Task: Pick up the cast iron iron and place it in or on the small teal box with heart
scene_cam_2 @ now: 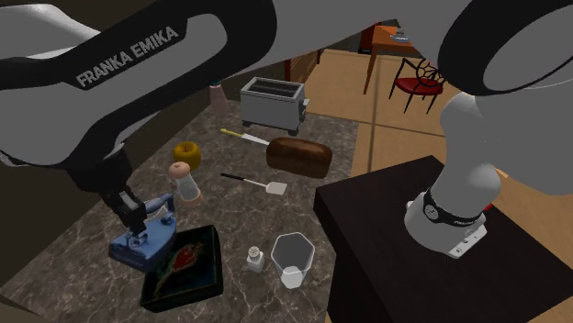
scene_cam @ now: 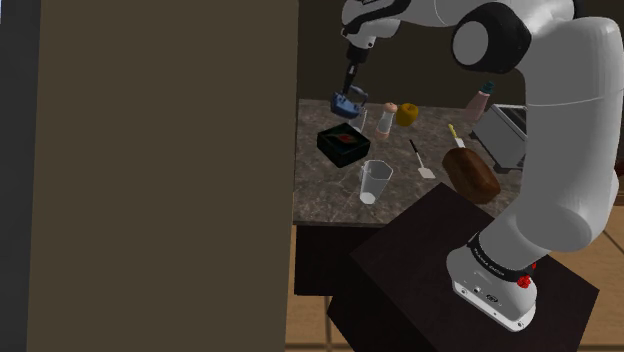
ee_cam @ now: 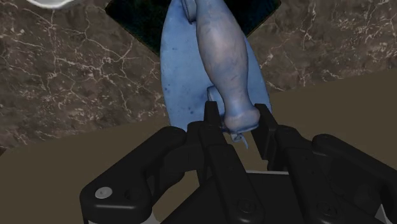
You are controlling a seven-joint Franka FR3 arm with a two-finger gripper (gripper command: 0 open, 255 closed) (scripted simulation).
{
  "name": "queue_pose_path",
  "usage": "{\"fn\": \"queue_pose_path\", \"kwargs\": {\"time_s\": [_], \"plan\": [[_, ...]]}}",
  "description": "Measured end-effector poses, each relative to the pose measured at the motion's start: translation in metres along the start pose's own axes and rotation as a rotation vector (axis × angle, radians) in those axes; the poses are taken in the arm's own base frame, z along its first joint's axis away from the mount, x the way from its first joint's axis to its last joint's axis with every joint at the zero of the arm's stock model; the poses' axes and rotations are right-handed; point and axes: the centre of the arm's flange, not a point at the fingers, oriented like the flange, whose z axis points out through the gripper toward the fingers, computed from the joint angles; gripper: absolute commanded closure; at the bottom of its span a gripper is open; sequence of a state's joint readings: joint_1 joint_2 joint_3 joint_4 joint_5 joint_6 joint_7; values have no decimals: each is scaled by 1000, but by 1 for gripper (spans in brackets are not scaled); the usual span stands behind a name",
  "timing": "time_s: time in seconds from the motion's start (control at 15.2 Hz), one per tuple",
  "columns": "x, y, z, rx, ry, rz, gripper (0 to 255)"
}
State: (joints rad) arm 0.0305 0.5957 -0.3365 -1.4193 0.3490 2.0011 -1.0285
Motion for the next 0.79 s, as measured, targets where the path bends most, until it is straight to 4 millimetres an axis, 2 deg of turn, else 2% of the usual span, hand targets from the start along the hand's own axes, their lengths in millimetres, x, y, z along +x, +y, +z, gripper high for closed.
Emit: {"fn": "queue_pose_path", "kwargs": {"time_s": [0.07, 0.26, 0.79], "plan": [[12, -2, -3, 0, 0, 0, 255], [22, -4, 8, 0, 0, 0, 255], [16, -3, 50, 1, 0, 1, 255]]}}
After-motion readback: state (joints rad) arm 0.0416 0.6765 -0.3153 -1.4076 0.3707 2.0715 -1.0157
